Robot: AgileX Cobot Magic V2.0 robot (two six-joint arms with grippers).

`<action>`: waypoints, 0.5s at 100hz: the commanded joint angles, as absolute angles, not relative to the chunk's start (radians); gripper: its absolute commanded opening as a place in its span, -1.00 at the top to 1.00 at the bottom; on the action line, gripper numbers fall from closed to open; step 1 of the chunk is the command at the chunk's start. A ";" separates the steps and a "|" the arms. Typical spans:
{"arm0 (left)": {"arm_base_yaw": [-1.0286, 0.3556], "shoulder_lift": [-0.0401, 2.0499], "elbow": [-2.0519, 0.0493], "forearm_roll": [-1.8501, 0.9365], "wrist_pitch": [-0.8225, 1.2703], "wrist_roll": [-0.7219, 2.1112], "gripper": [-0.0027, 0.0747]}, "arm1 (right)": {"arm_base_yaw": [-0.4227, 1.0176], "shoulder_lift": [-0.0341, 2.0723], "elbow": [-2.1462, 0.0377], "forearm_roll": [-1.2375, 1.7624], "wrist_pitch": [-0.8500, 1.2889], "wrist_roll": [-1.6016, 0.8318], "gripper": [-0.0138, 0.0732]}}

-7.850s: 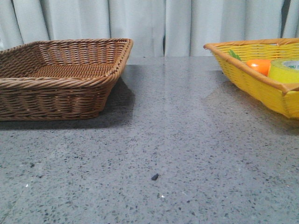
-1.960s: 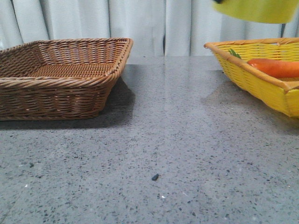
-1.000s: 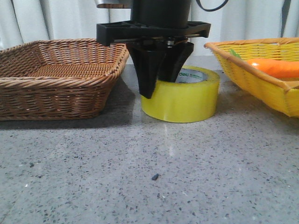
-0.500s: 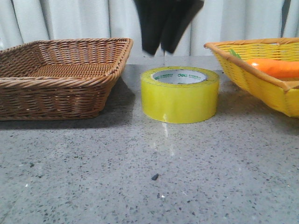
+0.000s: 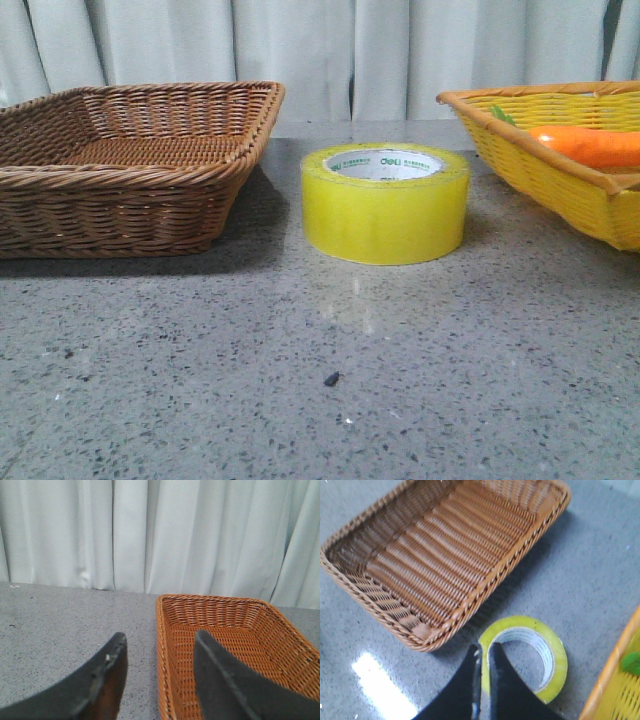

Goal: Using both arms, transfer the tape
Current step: 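Open the right gripper and withdraw it upward from the tape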

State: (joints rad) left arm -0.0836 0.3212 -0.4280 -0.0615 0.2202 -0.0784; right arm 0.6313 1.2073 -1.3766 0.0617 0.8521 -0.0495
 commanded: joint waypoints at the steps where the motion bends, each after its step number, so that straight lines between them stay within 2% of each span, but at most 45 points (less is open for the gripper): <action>1: -0.120 0.394 -0.514 -0.061 0.184 -0.063 0.16 | 0.631 1.075 -1.256 0.049 0.623 -0.052 0.85; 18: -0.257 0.531 -0.599 -0.061 0.180 -0.032 0.06 | 0.631 0.893 -0.989 0.049 0.434 -0.052 0.85; 38: -0.490 0.717 -0.691 -0.056 0.171 0.021 0.00 | 0.631 0.679 -0.746 0.049 0.307 -0.029 0.85; 50: -0.616 0.840 -0.754 -0.051 0.116 0.068 -0.15 | 0.631 0.564 -0.657 0.049 0.251 -0.029 0.85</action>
